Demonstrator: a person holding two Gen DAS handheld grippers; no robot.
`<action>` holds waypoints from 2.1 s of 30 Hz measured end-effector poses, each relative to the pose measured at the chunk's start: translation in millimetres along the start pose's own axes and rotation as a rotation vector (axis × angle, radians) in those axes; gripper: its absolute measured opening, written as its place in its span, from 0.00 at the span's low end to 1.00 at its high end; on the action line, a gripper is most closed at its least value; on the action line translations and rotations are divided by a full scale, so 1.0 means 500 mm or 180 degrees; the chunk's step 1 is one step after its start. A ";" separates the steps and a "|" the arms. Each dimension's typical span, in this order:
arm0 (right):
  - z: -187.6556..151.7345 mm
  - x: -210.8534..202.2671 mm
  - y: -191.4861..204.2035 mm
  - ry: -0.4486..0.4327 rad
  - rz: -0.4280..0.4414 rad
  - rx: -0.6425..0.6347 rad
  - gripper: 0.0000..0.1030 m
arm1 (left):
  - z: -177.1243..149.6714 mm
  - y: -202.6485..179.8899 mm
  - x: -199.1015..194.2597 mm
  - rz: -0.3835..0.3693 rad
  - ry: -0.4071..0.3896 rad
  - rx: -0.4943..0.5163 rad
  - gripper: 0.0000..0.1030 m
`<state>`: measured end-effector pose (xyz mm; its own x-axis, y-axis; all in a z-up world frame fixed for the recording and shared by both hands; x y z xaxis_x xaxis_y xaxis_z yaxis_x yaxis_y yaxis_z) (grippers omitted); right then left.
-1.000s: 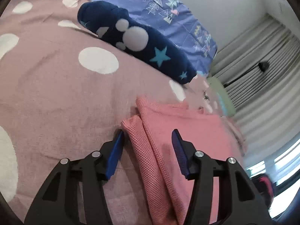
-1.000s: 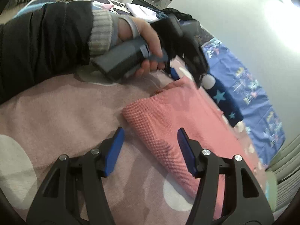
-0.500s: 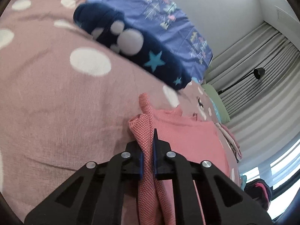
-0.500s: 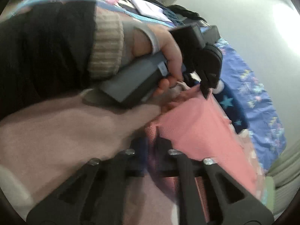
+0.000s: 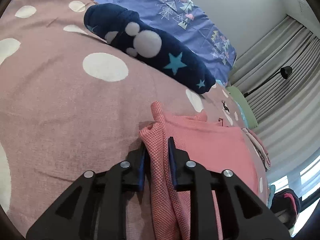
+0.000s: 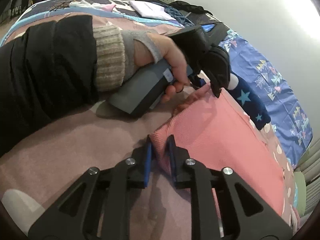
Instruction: Fold small clothes
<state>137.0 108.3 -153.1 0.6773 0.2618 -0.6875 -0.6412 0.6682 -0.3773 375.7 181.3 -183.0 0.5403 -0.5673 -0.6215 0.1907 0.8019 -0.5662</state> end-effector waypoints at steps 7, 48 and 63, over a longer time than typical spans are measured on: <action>-0.011 0.001 -0.014 0.0119 -0.0056 0.0131 0.33 | -0.006 -0.020 0.005 -0.0119 0.0082 0.0158 0.41; -0.179 -0.253 -0.392 -0.1109 0.0466 0.2194 0.06 | 0.054 -0.400 0.029 0.0230 -0.0190 0.0680 0.07; -0.513 -0.255 -0.568 -0.0968 0.0420 0.3541 0.06 | -0.064 -0.663 0.336 0.0935 0.0416 0.1578 0.07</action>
<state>140.4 -293.6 -117.3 0.7844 0.4307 -0.4464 -0.1445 0.8267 0.5438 376.8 -185.8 -116.8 0.5289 -0.3013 -0.7934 0.4257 0.9029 -0.0591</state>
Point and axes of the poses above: each gripper's, at about its wrist camera, not at the fingertips, and x roughly the way its jaws point, y to its left, z to its top, the point moved 3 cm from there along x, roughly the way its jaws point, and after that the axes turned 4 degrees about z, right-handed, at the moved point
